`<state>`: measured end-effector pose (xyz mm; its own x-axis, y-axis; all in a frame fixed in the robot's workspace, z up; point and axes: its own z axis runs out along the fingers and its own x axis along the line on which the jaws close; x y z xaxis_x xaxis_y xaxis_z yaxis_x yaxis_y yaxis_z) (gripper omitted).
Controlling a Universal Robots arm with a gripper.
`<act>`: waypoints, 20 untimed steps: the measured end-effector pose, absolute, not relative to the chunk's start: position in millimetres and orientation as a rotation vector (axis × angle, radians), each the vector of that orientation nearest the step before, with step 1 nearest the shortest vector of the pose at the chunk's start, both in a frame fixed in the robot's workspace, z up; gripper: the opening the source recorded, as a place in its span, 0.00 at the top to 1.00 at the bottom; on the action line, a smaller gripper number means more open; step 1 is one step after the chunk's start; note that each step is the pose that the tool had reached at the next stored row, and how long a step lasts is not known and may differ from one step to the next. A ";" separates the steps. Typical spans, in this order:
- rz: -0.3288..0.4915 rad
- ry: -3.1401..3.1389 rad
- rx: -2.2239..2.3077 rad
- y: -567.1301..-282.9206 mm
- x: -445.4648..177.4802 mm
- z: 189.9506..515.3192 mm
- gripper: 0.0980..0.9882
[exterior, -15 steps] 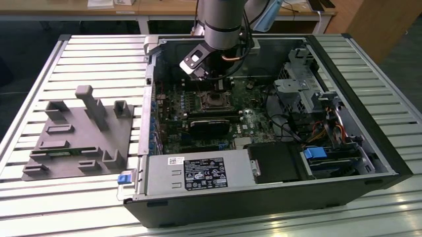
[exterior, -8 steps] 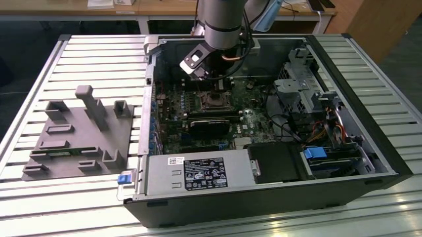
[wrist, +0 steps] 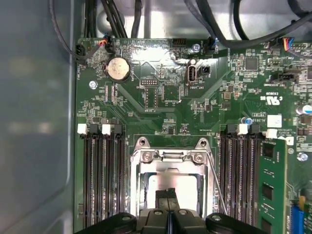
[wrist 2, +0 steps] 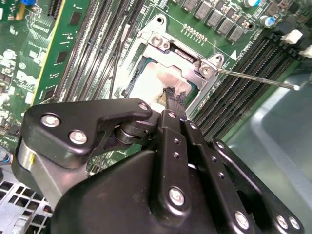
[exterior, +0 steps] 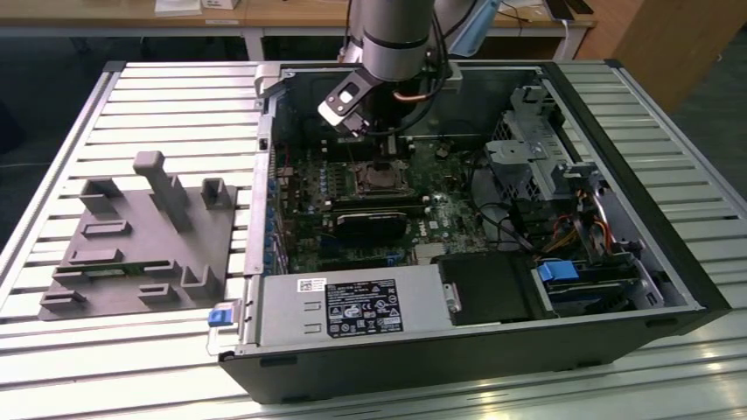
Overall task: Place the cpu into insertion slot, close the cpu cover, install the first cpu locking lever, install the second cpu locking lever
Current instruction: 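Install the first cpu locking lever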
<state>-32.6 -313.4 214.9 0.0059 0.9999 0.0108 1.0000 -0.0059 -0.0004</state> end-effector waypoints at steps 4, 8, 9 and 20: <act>-0.011 -2.209 -2.222 -313.4 -32.6 227.3 0.99; -0.012 -2.209 -2.222 -313.4 -32.6 245.3 0.99; -0.011 -2.209 -2.223 -313.4 -32.6 249.9 0.99; -0.011 -2.323 -2.104 -313.4 -32.6 263.0 0.99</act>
